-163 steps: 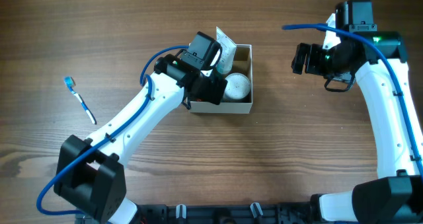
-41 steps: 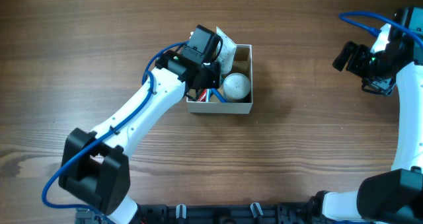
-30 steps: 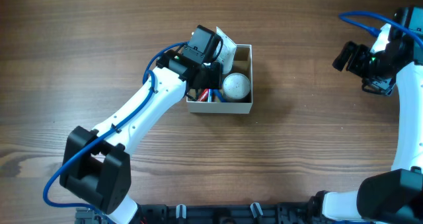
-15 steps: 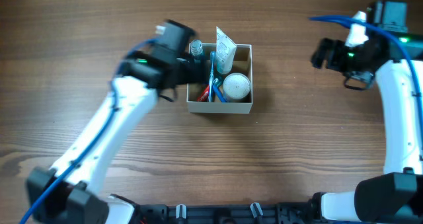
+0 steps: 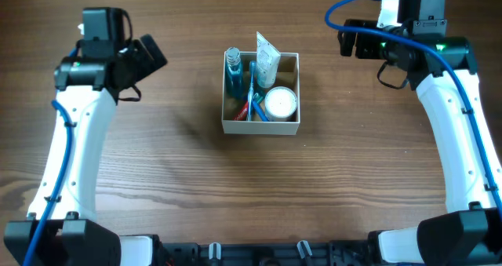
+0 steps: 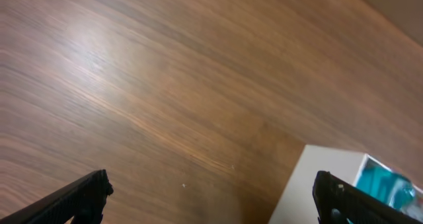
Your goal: Pack container
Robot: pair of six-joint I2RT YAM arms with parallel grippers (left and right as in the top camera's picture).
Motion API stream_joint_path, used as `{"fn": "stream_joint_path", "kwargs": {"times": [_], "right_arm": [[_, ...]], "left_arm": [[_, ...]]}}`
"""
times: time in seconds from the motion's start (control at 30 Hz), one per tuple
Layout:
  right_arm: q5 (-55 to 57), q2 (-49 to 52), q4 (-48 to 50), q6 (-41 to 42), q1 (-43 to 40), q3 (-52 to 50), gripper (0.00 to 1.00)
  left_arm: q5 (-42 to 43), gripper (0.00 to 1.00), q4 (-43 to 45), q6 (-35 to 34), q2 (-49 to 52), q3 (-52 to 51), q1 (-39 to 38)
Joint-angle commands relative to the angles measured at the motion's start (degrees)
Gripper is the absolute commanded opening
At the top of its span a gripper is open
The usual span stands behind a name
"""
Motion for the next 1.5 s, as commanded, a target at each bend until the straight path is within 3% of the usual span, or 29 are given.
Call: {"fn": "stream_joint_path", "kwargs": {"times": [0.0, 0.17, 0.33, 0.53, 0.7, 0.97, 1.47], "right_arm": [[-1.7, -0.2, -3.0, -1.4, 0.2, 0.0, 1.0], [0.2, -7.9, -8.0, 1.4, 0.2, -0.1, 1.0], [0.2, -21.3, -7.1, 1.6, 0.2, -6.0, 1.0], [0.2, -47.2, -1.7, 1.1, 0.2, -29.0, 1.0], [0.2, -61.0, -3.0, 1.1, 0.2, -41.9, 1.0], [0.2, -62.8, -12.3, 1.1, 0.2, -47.0, 1.0], [0.2, -63.4, -12.5, 1.1, 0.1, -47.0, 1.0]], "left_arm": [[2.1, 1.0, -2.2, -0.8, 0.2, 0.3, 3.0], [2.0, 1.0, -6.1, -0.3, -4.0, -1.3, 3.0], [2.0, 1.0, -0.3, 1.3, -17.6, -12.7, 1.4], [1.9, 1.0, 6.0, 1.9, -45.1, -33.1, -0.9], [1.8, 1.0, 3.3, 1.9, -60.0, -37.6, -0.9], [1.8, 1.0, -5.0, 1.9, -65.5, -37.6, -0.9], [1.8, 1.0, -8.9, 1.9, -65.5, -37.6, -0.9]]}}
